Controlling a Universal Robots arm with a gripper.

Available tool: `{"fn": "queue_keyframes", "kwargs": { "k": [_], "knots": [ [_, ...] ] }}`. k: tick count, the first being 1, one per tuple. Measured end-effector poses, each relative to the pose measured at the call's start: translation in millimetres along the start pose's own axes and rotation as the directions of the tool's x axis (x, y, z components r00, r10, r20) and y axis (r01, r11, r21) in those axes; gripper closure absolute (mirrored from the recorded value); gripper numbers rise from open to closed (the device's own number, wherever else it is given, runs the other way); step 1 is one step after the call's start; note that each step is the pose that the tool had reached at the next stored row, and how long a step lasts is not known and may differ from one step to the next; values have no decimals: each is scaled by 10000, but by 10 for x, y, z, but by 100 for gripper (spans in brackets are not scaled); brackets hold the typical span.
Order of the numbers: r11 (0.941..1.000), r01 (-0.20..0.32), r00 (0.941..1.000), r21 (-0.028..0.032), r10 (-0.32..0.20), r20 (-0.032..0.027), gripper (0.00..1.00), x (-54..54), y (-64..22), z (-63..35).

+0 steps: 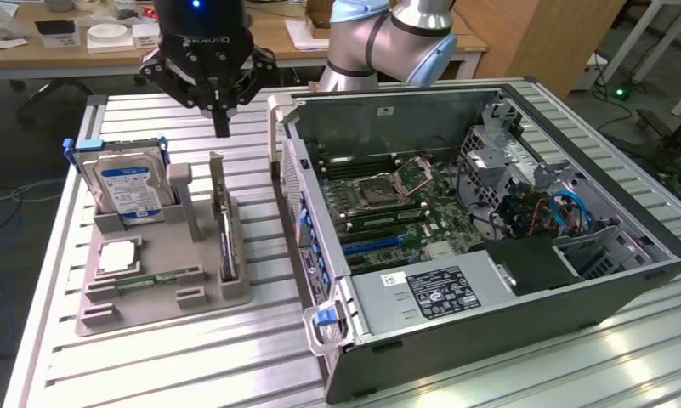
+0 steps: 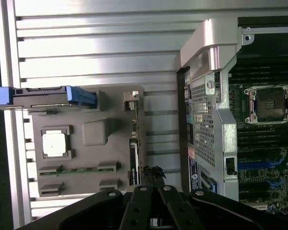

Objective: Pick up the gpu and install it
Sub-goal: 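Reach for the gpu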

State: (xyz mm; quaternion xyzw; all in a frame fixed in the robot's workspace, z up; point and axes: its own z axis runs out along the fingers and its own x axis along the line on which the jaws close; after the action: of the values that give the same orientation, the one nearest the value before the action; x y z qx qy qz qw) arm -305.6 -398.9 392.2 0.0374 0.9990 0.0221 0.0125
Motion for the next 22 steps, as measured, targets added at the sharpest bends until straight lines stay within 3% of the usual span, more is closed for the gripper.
{"fn": "queue_keyframes", "kwargs": {
  "k": [17,22],
  "knots": [
    [10000,0,10000,0,0,0,89,219,-16,-4],
    [10000,1,10000,0,-1,0,89,231,-17,-4]
  ]
}}
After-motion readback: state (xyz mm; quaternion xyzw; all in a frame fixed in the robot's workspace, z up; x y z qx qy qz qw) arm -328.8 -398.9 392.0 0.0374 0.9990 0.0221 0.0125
